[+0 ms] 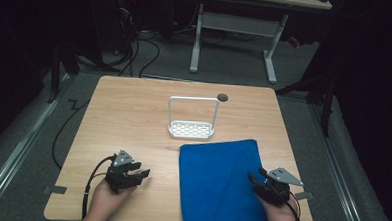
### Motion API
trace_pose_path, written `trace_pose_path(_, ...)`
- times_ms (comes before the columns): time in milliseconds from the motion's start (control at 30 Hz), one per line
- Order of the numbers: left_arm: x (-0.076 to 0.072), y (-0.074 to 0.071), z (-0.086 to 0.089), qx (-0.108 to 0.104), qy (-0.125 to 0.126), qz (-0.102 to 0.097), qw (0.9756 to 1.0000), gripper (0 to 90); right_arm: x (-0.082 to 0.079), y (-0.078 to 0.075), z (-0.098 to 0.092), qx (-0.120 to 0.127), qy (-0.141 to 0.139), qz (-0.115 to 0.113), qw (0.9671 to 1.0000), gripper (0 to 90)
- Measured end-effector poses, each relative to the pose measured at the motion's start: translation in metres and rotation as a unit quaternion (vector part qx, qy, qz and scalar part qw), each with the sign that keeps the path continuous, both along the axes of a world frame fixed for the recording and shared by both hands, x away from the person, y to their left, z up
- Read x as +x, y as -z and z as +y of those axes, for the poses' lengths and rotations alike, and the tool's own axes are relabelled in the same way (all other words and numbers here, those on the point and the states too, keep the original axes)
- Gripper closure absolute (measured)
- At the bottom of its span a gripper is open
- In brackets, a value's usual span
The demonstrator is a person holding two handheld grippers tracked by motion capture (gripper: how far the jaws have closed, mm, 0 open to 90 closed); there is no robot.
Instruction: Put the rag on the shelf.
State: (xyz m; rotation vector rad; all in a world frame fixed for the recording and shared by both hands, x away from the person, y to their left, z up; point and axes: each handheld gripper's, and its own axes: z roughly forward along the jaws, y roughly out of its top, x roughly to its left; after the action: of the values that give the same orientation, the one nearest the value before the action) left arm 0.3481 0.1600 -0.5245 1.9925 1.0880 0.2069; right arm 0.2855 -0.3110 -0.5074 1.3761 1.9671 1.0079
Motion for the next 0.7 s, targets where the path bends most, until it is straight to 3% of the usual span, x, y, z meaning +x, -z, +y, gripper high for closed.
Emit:
trace_pose_path(67, 0.0015, -0.0002, 0.0004, -0.002, -0.001, -0.001, 1.0, 53.4, 0.0028, 0.0012, 0.001, 0.0, -0.002, 0.009, 1.0, 50.6)
trace_pose_path(133, 0.0031, 0.0004, -0.0002, 0.003, -0.003, -0.01, 0.9999, 53.3, 0.0068, 0.0009, 0.0024, -0.005, -0.006, 0.004, 1.0, 50.0)
trace_pose_path(200, 0.005, 0.0019, 0.0001, 0.002, -0.003, -0.004, 1.0, 53.3, 0.0085, 0.0001, 0.0024, -0.005, -0.005, -0.001, 1.0, 48.6)
trace_pose_path(700, 0.0012, 0.0017, -0.0042, 0.001, -0.002, -0.009, 1.0, 53.3, 0.0058, -0.0001, -0.0043, -0.003, -0.006, -0.004, 1.0, 46.3)
